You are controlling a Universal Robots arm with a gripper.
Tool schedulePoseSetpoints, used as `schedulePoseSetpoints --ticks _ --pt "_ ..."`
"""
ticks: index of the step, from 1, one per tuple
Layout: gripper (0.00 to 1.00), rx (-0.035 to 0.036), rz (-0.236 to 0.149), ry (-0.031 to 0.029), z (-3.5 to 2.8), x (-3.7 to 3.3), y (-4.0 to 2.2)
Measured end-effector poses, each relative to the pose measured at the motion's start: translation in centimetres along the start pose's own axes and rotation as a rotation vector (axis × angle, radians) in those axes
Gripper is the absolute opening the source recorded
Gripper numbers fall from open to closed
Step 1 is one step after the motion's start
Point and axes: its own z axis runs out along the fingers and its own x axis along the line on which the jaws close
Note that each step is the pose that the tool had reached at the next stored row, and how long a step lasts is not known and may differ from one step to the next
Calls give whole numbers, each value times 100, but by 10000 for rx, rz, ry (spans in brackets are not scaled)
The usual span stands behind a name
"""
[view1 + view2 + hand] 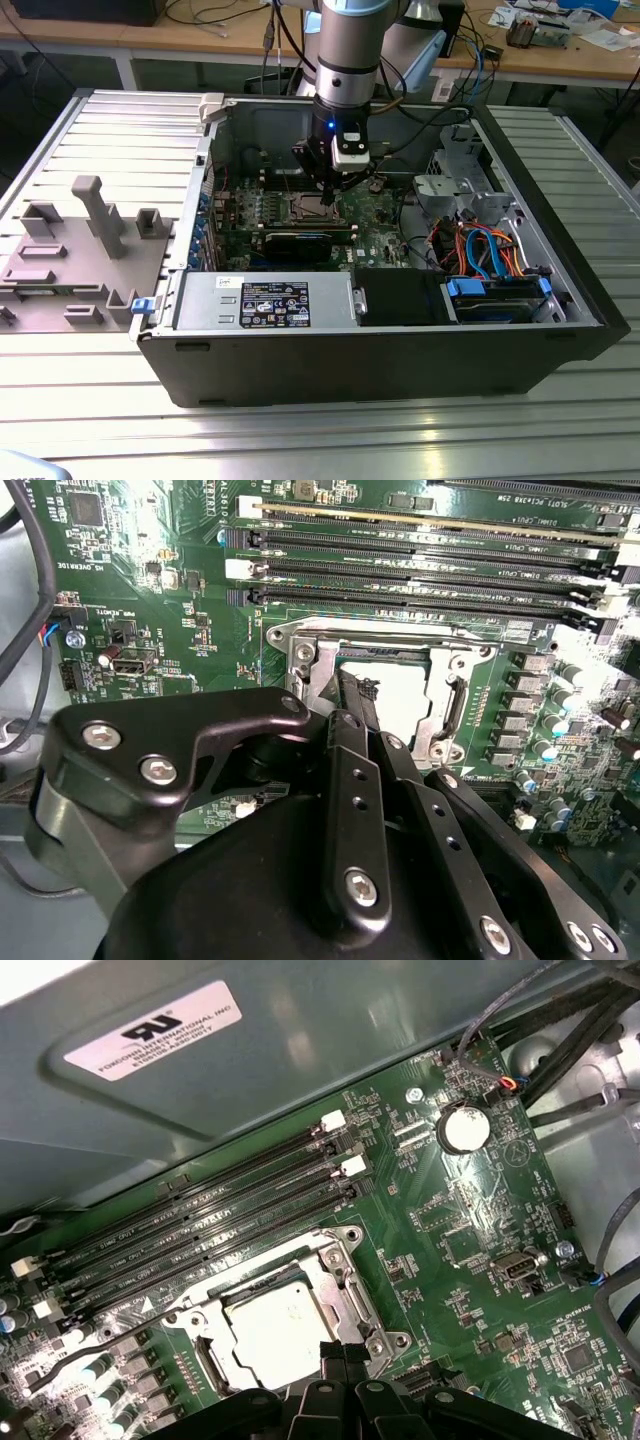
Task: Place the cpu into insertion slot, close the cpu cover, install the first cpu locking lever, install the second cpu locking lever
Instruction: 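Install the first cpu locking lever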
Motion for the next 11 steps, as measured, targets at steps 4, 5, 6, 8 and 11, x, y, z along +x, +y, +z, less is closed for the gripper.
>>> schedulePoseSetpoints --ticks 4,5,6,8,11 --pt "11 0 -29 -2 2 0 0" --pt "11 0 -42 -3 3 0 0" --pt "11 -1 -65 -4 4 0 0" --pt "11 -1 -114 -8 6 0 0" --pt "11 0 -270 -17 8 0 0"
